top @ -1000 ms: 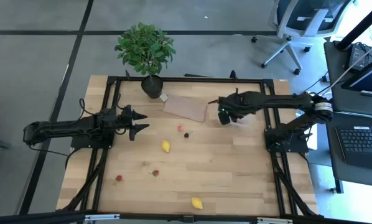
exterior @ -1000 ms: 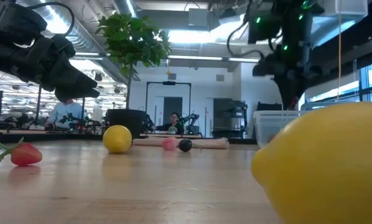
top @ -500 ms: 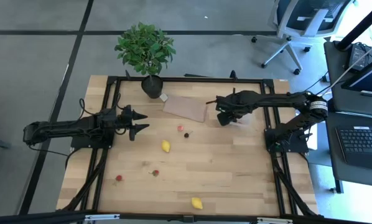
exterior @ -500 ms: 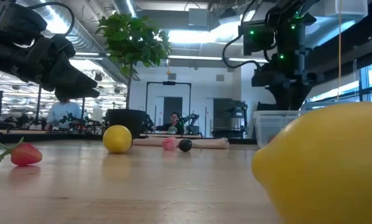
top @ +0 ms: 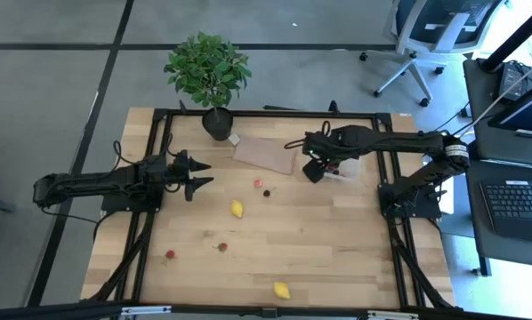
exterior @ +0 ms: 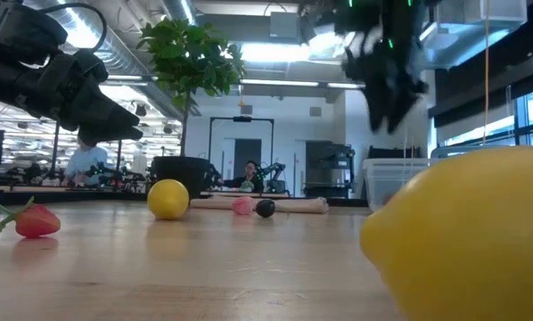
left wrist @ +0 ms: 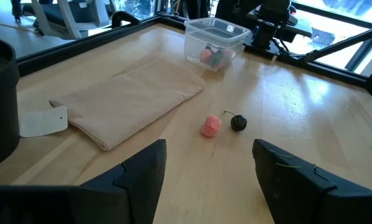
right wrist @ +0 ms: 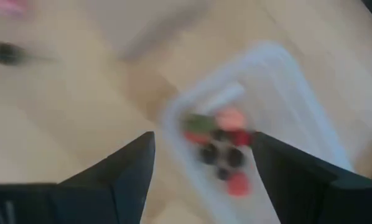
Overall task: Pick and placing Produce into tupperware
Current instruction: Put the bottom yellow lemon into the transparent container
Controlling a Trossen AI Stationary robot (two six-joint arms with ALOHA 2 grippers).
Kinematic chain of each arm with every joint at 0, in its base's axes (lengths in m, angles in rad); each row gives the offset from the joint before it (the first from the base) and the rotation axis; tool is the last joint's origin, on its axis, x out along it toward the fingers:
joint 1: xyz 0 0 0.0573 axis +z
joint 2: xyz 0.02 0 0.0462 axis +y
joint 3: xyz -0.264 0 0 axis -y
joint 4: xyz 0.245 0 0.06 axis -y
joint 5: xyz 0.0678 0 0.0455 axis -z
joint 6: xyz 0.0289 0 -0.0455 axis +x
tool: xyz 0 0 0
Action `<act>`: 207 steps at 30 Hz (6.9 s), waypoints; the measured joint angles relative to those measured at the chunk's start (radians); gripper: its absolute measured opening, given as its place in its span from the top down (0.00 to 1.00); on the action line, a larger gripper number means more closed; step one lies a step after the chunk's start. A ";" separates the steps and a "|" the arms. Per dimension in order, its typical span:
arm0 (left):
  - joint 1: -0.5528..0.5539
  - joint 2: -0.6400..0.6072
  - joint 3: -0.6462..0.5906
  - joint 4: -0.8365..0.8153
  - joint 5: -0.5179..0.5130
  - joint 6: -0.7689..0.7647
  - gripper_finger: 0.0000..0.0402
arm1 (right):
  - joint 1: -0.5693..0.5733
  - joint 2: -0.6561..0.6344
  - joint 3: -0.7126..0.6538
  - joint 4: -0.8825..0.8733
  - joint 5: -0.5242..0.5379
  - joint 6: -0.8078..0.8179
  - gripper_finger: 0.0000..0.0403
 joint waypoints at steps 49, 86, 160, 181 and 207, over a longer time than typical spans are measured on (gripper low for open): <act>0.000 0.000 0.000 0.000 0.011 0.001 0.42 | 0.774 0.594 0.650 0.511 -0.180 0.553 0.49; 0.000 0.000 0.000 -0.001 0.011 0.002 0.42 | 0.791 0.595 0.646 0.087 -0.175 0.664 0.49; 0.000 0.000 0.000 -0.002 0.005 0.002 0.42 | 0.778 0.857 0.660 0.225 -0.280 0.506 0.41; 0.000 0.000 0.000 -0.002 0.005 0.001 0.42 | 0.778 0.859 0.668 0.222 -0.397 0.532 0.43; 0.000 0.000 0.000 -0.002 0.006 0.001 0.42 | 0.780 0.859 0.669 0.215 -0.448 0.611 0.43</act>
